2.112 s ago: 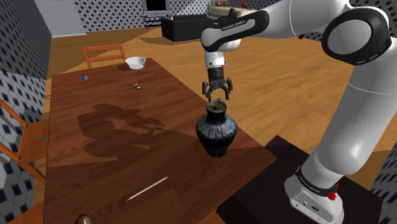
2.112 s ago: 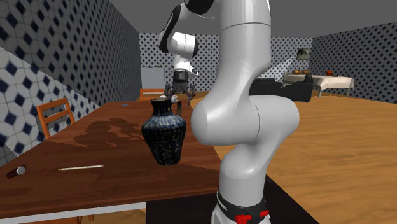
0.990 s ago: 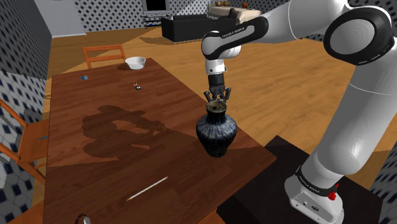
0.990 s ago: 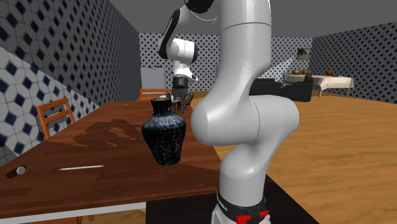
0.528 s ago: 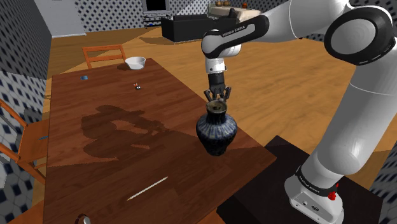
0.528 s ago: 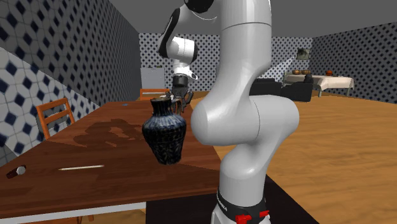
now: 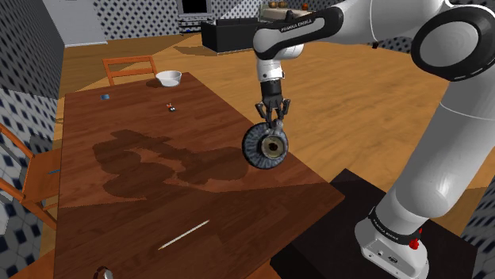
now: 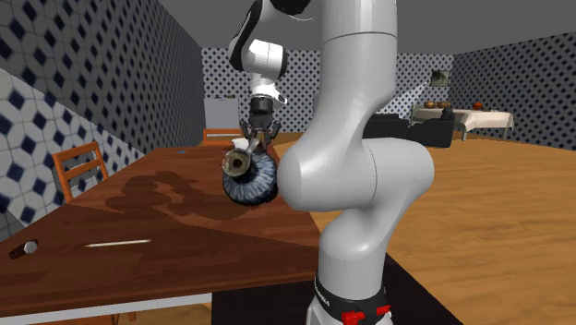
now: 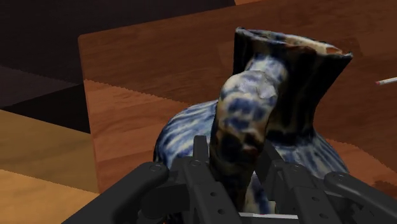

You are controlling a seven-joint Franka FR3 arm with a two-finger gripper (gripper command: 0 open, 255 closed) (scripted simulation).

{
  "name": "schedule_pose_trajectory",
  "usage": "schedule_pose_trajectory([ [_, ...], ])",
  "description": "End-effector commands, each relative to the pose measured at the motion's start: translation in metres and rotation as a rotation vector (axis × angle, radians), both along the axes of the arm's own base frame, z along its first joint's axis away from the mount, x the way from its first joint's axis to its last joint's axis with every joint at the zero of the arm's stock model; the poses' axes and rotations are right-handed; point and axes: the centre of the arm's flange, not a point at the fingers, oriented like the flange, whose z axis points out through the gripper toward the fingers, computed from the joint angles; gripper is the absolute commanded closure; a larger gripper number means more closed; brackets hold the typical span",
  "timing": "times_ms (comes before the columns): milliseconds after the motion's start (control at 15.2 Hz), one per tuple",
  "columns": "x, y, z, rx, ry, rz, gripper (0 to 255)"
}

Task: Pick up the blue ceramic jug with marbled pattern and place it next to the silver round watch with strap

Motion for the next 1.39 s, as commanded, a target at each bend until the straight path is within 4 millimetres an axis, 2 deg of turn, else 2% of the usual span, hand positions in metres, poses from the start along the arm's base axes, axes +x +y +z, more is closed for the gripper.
schedule_pose_trajectory([
  [0, 0.001, 0.001, 0.013, 0.001, -0.003, 0.001, 255],
  [594, 0.001, 0.001, 0.059, 0.001, -0.003, 0.001, 255],
  [1320, -0.021, 0.144, 0.059, 0.001, -0.003, 0.001, 255],
])
